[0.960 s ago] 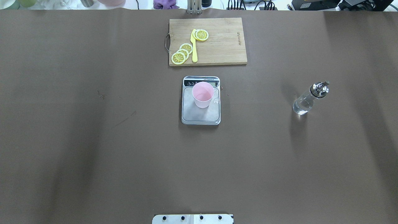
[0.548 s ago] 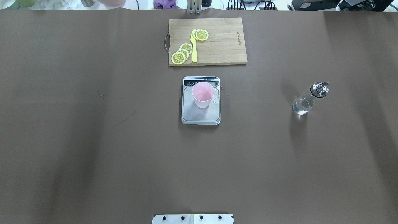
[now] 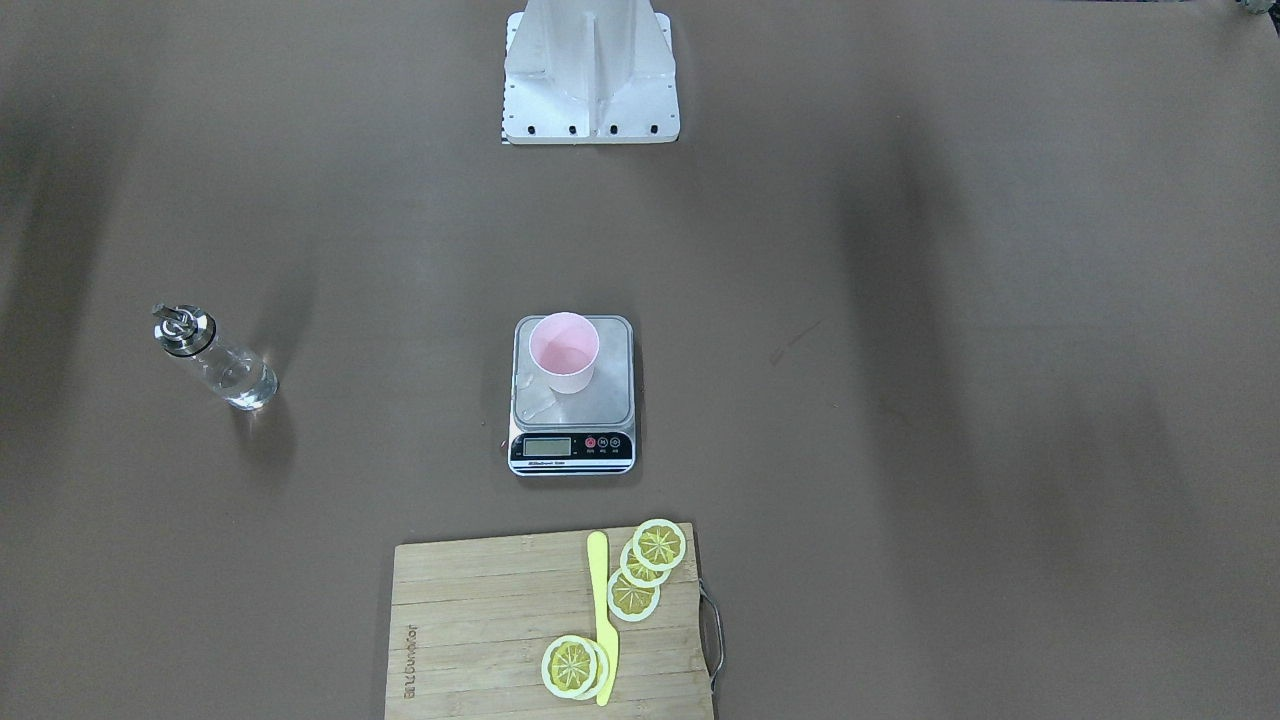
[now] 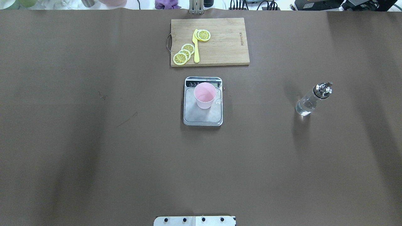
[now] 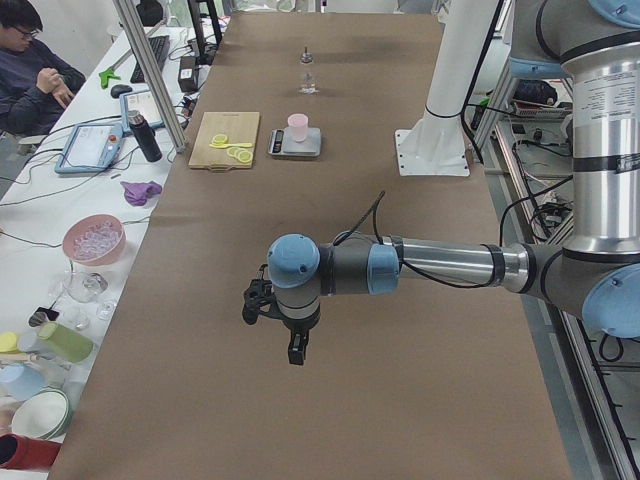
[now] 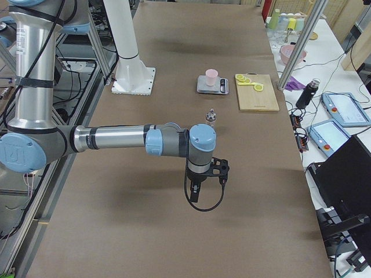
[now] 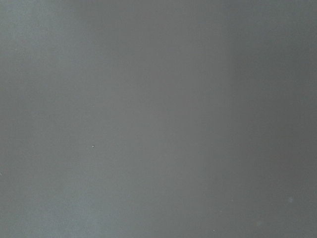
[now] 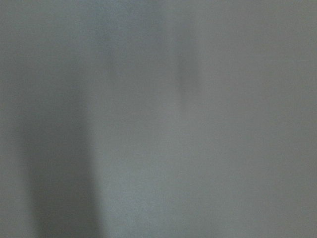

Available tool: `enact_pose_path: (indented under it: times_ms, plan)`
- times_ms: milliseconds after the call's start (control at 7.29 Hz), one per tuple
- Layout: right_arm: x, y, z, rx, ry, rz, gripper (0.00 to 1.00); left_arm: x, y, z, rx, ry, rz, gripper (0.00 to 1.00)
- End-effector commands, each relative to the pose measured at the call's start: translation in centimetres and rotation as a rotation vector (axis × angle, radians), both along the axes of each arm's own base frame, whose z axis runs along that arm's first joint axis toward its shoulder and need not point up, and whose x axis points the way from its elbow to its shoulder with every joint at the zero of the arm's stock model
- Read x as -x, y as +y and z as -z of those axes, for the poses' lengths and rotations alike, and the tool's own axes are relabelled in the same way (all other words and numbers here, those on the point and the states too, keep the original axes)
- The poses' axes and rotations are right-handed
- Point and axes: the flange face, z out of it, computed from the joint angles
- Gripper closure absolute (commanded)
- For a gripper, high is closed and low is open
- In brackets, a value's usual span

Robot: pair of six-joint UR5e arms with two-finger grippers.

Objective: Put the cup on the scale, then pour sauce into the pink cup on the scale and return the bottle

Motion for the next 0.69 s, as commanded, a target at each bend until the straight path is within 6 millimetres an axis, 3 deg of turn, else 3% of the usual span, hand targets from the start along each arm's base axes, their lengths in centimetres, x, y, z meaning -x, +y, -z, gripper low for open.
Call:
enact_pose_path:
  times_ms: [0, 548]
  plan:
    - [0.29, 0.01, 0.51, -0.028, -0.028, 0.030, 0.00, -0.04, 0.06, -0.04, 0.001, 0.005, 0.000, 0.02]
    - [0.47, 0.09, 0.60, -0.026, -0.052, 0.030, 0.00, -0.05, 0.09, -0.13, 0.006, 0.007, 0.000, 0.02]
